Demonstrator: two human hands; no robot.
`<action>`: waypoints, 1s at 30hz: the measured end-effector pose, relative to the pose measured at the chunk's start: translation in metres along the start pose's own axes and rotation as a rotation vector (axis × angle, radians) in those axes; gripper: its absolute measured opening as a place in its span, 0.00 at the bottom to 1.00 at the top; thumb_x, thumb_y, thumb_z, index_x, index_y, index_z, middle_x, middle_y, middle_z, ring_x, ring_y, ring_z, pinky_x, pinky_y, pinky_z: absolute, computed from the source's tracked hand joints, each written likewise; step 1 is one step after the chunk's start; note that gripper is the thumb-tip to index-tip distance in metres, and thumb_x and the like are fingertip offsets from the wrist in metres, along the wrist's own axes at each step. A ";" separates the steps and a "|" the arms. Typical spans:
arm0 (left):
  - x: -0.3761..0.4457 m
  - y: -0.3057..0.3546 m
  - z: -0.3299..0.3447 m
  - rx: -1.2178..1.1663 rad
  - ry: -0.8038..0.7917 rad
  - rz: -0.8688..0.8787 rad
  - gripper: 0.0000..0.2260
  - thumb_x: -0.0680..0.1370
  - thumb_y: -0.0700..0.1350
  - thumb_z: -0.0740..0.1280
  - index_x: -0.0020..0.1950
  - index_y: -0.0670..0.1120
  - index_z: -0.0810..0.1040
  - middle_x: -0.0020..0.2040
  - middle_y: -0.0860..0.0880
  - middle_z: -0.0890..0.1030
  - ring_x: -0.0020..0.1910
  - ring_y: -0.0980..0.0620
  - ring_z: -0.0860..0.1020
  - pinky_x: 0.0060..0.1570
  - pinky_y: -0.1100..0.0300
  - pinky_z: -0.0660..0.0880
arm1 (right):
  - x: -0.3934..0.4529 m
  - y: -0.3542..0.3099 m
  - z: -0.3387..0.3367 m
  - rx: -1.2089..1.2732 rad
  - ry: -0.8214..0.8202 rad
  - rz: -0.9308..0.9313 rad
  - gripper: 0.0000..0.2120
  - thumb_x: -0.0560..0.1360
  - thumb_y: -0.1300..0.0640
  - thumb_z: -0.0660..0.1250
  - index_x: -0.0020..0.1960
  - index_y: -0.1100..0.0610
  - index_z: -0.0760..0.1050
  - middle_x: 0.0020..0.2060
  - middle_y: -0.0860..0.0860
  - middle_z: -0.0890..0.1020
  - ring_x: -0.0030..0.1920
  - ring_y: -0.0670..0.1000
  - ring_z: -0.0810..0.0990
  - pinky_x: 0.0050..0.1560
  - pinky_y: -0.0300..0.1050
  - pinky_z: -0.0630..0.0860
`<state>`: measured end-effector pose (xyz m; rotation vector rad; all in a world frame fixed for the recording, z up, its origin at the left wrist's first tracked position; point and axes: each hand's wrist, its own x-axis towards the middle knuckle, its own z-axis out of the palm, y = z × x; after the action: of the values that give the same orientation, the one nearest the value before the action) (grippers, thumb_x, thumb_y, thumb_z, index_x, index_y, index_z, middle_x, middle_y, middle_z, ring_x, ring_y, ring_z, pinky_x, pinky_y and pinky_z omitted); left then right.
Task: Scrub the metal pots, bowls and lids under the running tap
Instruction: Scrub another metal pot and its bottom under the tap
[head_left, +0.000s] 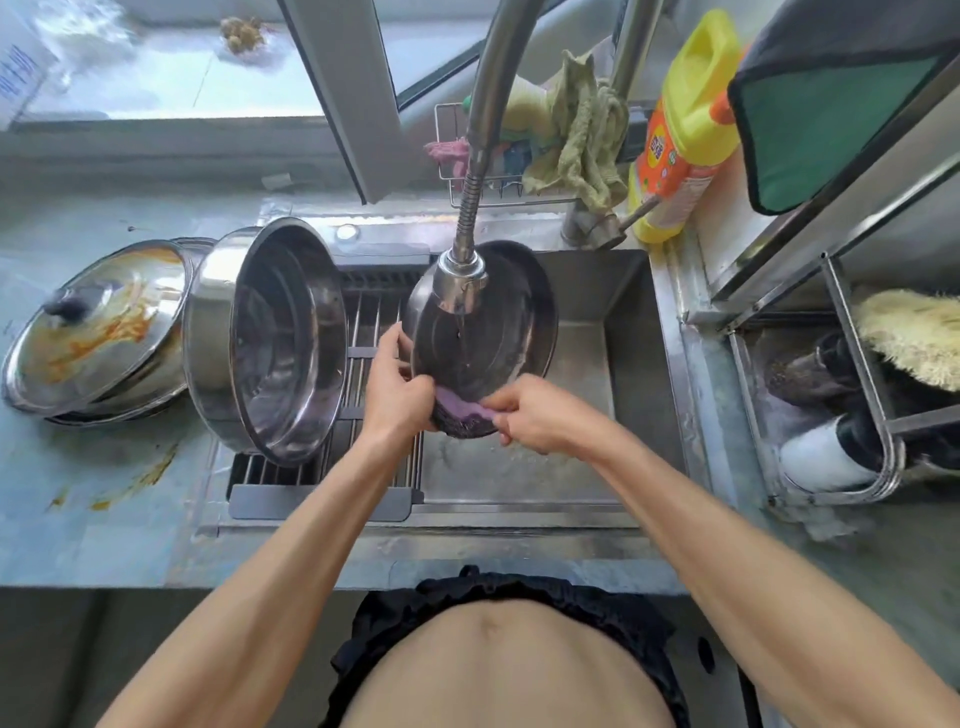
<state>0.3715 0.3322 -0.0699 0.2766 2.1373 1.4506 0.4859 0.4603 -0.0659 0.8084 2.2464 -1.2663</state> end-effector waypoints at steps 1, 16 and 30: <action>0.001 0.000 -0.002 -0.048 -0.001 0.010 0.17 0.71 0.28 0.58 0.52 0.46 0.73 0.45 0.38 0.80 0.42 0.43 0.81 0.30 0.52 0.81 | -0.003 -0.004 -0.007 0.135 -0.005 -0.005 0.15 0.82 0.58 0.62 0.66 0.53 0.78 0.34 0.47 0.81 0.28 0.45 0.71 0.26 0.37 0.65; -0.009 0.003 -0.014 -0.215 0.005 -0.142 0.08 0.83 0.36 0.64 0.61 0.41 0.72 0.51 0.41 0.85 0.45 0.46 0.86 0.30 0.45 0.82 | -0.004 -0.015 -0.020 -0.751 0.299 0.144 0.18 0.80 0.66 0.57 0.69 0.62 0.72 0.63 0.61 0.76 0.62 0.62 0.78 0.53 0.51 0.75; -0.010 -0.002 -0.010 -0.160 -0.069 -0.210 0.11 0.82 0.35 0.63 0.64 0.39 0.70 0.50 0.44 0.87 0.44 0.45 0.87 0.31 0.42 0.82 | 0.002 0.002 -0.017 -0.465 0.250 0.216 0.16 0.79 0.63 0.59 0.65 0.61 0.75 0.61 0.61 0.78 0.60 0.63 0.78 0.55 0.51 0.75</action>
<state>0.3743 0.3189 -0.0660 0.0412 1.9194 1.4567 0.4840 0.4765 -0.0597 1.0285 2.4256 -0.5347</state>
